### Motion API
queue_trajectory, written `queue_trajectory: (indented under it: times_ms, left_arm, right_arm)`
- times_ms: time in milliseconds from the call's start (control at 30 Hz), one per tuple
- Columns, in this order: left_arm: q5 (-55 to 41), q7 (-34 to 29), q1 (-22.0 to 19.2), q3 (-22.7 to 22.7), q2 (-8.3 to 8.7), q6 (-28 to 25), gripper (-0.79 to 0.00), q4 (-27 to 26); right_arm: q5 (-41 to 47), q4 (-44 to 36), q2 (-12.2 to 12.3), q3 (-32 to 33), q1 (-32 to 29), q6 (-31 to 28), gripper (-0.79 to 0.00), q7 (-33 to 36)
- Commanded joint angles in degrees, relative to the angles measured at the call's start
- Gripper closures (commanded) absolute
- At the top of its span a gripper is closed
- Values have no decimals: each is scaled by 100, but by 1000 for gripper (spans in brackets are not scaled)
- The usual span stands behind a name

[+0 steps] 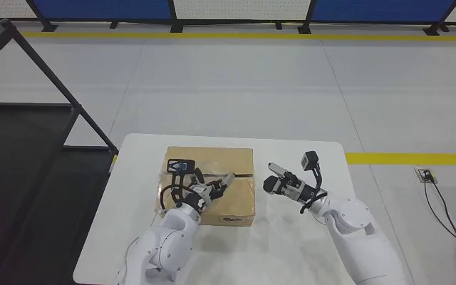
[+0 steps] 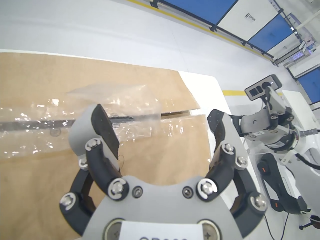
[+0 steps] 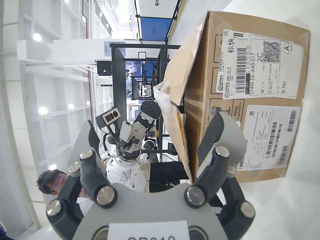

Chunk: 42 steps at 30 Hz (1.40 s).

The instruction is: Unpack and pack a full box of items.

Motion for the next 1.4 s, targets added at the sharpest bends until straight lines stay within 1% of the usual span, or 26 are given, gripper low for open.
queue_trajectory:
  times_ms: [0, 133, 300, 433, 533, 667, 767, 900, 967, 1033, 1100, 1133, 1267, 1367]
  left_arm:
    - [-214, 80, 120, -176, 10, -26, -785, -209]
    - [-741, 215, 349, -690, 38, -59, -785, -572]
    - [-1599, 48, 568, -1620, 95, -36, -785, -817]
    - [-2011, -30, 682, -2300, 148, -79, -785, -665]
    - [-2414, -180, 797, -2737, 184, -135, -785, -489]
    - [-2979, -577, 957, -3273, 241, -262, -785, -318]
    - [-3116, -689, 1064, -3509, 280, -405, -785, -231]
    - [-3304, -698, 1130, -3556, 299, -378, -785, -174]
    - [-3261, -737, 1121, -3479, 311, -355, -785, -152]
    - [-3065, -771, 1092, -3309, 323, -338, -785, -150]
    - [-2623, -782, 1044, -3077, 342, -311, -785, -184]
    - [-2349, -676, 1023, -2954, 347, -322, -785, -213]
    - [-955, 48, 1035, -2384, 356, -372, -785, -295]
    - [-284, 405, 1061, -2057, 356, -430, -785, -323]
  right_arm:
    - [2, -36, 1, -5, 11, -48, -785, -15]
    - [-30, -244, -5, -57, 22, -131, -785, -92]
    - [160, -629, -64, -264, 85, -122, -785, -287]
    - [278, -695, -162, -664, 378, -33, -785, -316]
    - [-41, -568, -232, -1041, 758, 319, -785, -315]
    - [-89, -557, -238, -1073, 799, 362, -785, -321]
    - [-89, -557, -238, -1073, 799, 362, -785, -321]
    - [-266, -691, -253, -1200, 741, 413, -785, -433]
    - [-437, -768, -282, -1334, 736, 435, -785, -630]
    - [-547, -799, -305, -1423, 721, 372, -785, -787]
    - [-522, -815, -314, -1427, 675, 262, -785, -841]
    - [-497, -817, -311, -1400, 633, 187, -785, -851]
    - [-334, -886, -281, -1205, 386, -152, -785, -891]
    - [-290, -927, -254, -1070, 215, -317, -785, -919]
